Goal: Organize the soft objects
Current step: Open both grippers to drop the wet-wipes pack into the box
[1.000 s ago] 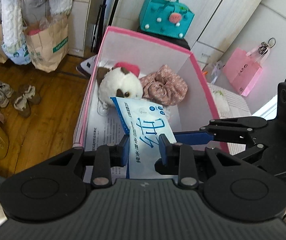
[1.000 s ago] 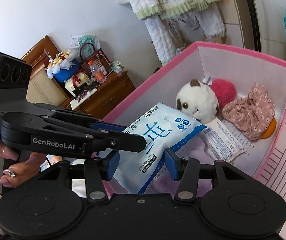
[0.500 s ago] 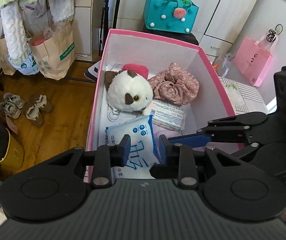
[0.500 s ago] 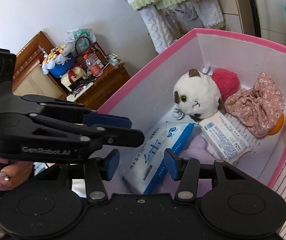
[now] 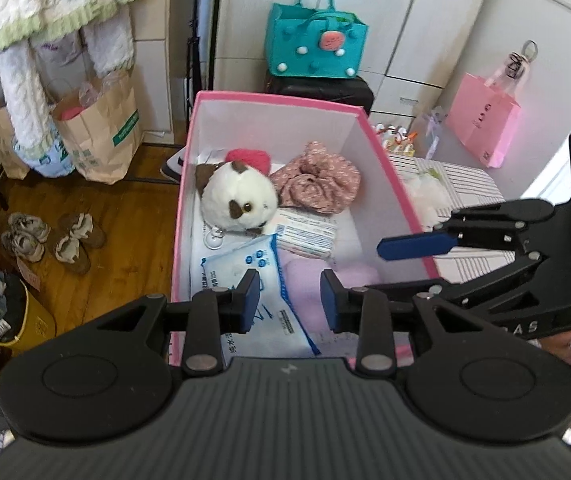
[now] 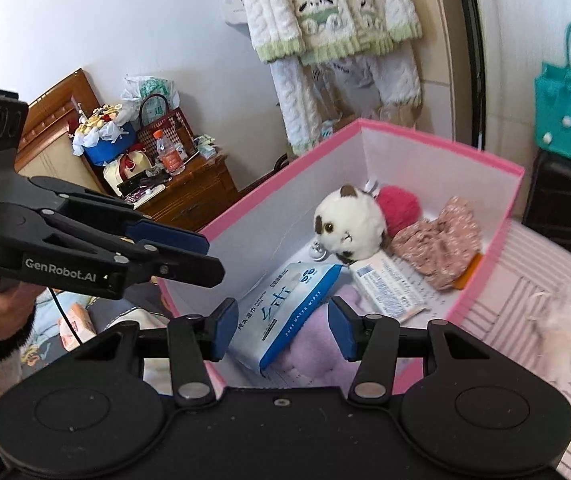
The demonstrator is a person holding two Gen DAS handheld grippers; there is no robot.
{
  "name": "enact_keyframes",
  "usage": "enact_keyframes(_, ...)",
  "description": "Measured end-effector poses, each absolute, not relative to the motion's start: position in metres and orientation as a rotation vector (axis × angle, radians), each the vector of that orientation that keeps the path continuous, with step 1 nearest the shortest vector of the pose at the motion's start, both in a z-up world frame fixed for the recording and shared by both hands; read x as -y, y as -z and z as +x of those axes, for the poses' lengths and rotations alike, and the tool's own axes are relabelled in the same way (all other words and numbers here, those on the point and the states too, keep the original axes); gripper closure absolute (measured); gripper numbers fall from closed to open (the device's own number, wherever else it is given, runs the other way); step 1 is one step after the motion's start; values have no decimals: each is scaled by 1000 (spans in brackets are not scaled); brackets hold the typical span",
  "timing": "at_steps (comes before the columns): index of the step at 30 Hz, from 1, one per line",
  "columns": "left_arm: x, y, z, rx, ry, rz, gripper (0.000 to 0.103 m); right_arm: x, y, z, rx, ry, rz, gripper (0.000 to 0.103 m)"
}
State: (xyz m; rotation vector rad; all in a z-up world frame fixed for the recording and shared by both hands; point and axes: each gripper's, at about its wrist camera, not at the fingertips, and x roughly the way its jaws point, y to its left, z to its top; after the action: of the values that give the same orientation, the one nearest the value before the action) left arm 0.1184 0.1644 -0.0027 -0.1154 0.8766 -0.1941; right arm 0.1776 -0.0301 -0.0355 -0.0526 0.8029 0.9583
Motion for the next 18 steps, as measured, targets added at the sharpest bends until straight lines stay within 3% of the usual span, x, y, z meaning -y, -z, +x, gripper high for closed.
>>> enact_keyframes(18, -121, -42, 63, -887, 309, -11, 48, 99, -13, 110, -648, -916, -109, 44)
